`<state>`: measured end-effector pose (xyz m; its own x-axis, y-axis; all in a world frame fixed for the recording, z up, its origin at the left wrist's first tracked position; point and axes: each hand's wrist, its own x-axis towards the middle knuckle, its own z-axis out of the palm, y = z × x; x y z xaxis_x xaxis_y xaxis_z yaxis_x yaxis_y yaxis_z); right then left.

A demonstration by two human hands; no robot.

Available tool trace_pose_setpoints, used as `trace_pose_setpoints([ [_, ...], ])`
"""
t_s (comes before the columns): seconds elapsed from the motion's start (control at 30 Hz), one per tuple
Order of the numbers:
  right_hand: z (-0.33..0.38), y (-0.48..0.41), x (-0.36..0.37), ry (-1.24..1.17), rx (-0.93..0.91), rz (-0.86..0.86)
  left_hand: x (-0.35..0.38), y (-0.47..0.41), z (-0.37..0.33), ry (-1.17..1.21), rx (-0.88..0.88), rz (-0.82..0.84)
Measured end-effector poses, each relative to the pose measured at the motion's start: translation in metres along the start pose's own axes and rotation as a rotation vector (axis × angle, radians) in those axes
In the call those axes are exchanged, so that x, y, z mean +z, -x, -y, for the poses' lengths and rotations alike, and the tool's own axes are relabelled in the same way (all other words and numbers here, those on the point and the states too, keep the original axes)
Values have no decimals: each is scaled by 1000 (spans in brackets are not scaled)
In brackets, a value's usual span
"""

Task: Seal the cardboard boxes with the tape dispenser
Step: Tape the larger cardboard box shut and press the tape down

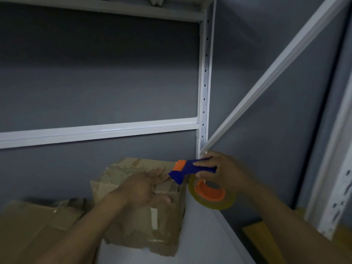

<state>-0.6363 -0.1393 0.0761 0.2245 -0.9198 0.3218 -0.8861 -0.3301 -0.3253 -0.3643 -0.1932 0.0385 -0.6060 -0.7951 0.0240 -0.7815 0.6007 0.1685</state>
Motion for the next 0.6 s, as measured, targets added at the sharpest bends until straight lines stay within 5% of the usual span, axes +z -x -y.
trace_pose_setpoints([
  [0.3, -11, 55, 1, -301, 108, -117, -7, 3, 19, 49, 36, 54],
  [0.6, -6, 69, 61, -713, 143, 36, -9, 2, -4, -85, 124, 83],
])
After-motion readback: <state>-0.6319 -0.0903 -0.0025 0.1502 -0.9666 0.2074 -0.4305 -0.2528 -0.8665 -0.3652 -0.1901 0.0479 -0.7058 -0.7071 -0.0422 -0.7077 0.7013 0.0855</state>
